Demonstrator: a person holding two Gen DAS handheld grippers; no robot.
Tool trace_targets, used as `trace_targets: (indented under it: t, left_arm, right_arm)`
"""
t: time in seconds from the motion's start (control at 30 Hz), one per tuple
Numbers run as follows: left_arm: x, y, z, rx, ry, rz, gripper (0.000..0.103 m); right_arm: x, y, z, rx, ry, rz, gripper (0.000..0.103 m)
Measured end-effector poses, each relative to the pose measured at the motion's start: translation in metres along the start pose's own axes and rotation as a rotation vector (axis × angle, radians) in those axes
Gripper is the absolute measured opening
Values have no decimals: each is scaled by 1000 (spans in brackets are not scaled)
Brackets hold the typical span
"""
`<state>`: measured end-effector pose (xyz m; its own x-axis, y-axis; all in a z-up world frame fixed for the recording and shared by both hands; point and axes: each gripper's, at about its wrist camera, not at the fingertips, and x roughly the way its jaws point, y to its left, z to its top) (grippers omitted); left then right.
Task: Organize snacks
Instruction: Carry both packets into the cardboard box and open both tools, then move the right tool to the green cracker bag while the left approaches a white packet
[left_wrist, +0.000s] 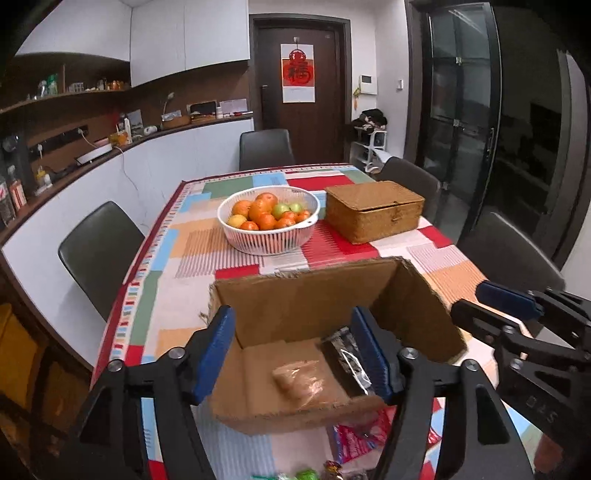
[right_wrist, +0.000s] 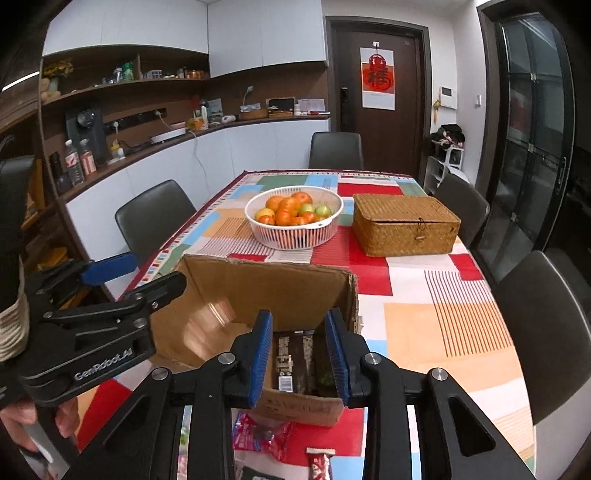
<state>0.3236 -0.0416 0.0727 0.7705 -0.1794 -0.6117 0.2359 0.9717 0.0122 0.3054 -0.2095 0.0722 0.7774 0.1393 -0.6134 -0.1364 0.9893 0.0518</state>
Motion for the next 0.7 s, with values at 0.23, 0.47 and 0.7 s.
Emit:
trace_targets:
  t: [0.23,0.47,0.7]
  left_arm:
    - [-21,-2,-19,1,-3,-39,67]
    - [-42,-4,-44,30,-10,-40,69]
    - [-59,1,-68,75,-2,-40,69]
  right_arm:
    - [-11,-1,-14,-17,0,4,42]
    - [-28,10,-32,-53,2,20,46]
    - [-36,24,-58,-59,32,62,47]
